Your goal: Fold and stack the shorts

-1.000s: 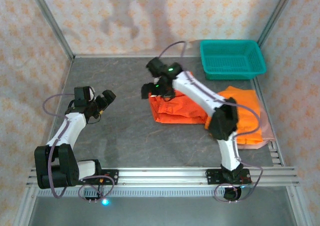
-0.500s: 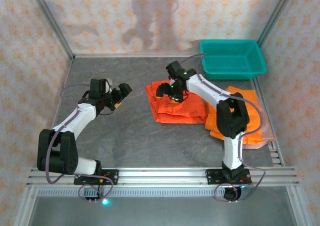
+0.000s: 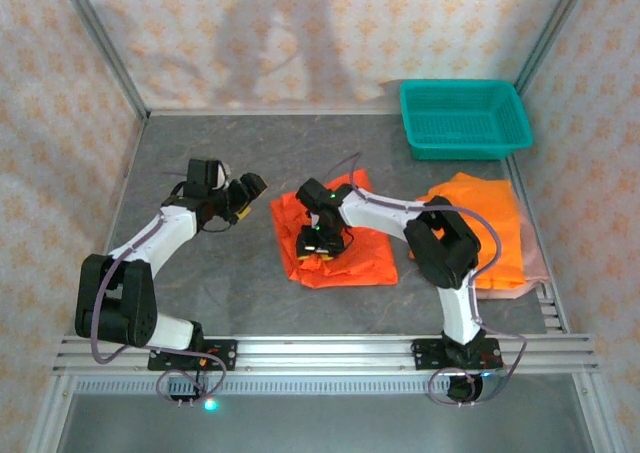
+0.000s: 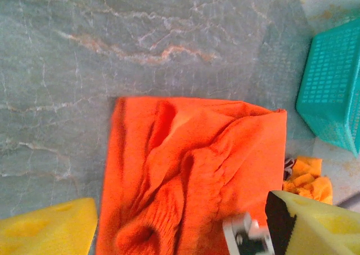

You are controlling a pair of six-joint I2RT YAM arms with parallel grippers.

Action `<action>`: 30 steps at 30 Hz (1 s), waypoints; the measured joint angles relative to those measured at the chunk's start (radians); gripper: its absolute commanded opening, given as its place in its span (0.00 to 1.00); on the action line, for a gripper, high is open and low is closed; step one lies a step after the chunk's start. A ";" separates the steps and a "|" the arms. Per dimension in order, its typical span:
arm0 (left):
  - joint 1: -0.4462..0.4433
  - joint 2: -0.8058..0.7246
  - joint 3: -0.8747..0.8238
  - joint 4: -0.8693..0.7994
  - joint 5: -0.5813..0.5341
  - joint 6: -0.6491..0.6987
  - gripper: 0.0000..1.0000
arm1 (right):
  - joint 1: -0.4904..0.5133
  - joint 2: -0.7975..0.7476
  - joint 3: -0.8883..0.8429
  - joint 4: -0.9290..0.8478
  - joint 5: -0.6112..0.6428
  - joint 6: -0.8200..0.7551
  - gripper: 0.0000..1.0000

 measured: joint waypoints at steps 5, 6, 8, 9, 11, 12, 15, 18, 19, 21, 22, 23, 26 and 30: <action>-0.047 -0.002 -0.003 -0.018 -0.005 -0.028 0.75 | -0.005 -0.152 -0.022 -0.072 0.058 -0.039 0.63; -0.061 -0.002 -0.007 -0.017 -0.007 -0.037 0.75 | -0.012 -0.178 -0.007 -0.091 0.080 -0.047 0.64; -0.087 -0.002 -0.023 -0.013 -0.008 -0.059 0.73 | -0.027 -0.209 0.048 -0.127 0.130 -0.058 0.65; -0.097 -0.002 -0.033 -0.013 -0.007 -0.069 0.73 | -0.034 -0.215 0.088 -0.140 0.161 -0.064 0.65; -0.116 -0.002 -0.056 -0.010 -0.007 -0.092 0.72 | -0.048 -0.216 0.157 -0.155 0.220 -0.071 0.65; -0.123 -0.001 -0.065 -0.010 -0.006 -0.104 0.72 | -0.058 -0.213 0.188 -0.165 0.251 -0.071 0.65; -0.138 0.013 -0.072 0.003 -0.005 -0.134 0.70 | -0.087 -0.185 0.266 -0.190 0.322 -0.070 0.65; -0.157 0.046 -0.069 0.032 0.001 -0.162 0.67 | -0.118 -0.126 0.324 -0.201 0.379 -0.068 0.64; -0.164 0.059 -0.068 0.037 0.001 -0.168 0.66 | -0.128 -0.103 0.334 -0.203 0.395 -0.068 0.64; -0.180 0.083 -0.068 0.042 0.002 -0.182 0.64 | -0.140 -0.069 0.338 -0.206 0.413 -0.068 0.64; -0.187 0.092 -0.068 0.043 0.002 -0.189 0.63 | -0.143 -0.059 0.336 -0.208 0.416 -0.068 0.63; -0.193 0.105 -0.066 0.043 0.002 -0.196 0.62 | -0.145 -0.051 0.335 -0.209 0.418 -0.067 0.62; -0.209 0.138 -0.060 0.057 0.005 -0.217 0.58 | -0.147 -0.043 0.326 -0.208 0.416 -0.066 0.62; -0.227 0.175 -0.042 0.076 0.004 -0.235 0.52 | -0.150 -0.040 0.326 -0.207 0.413 -0.063 0.61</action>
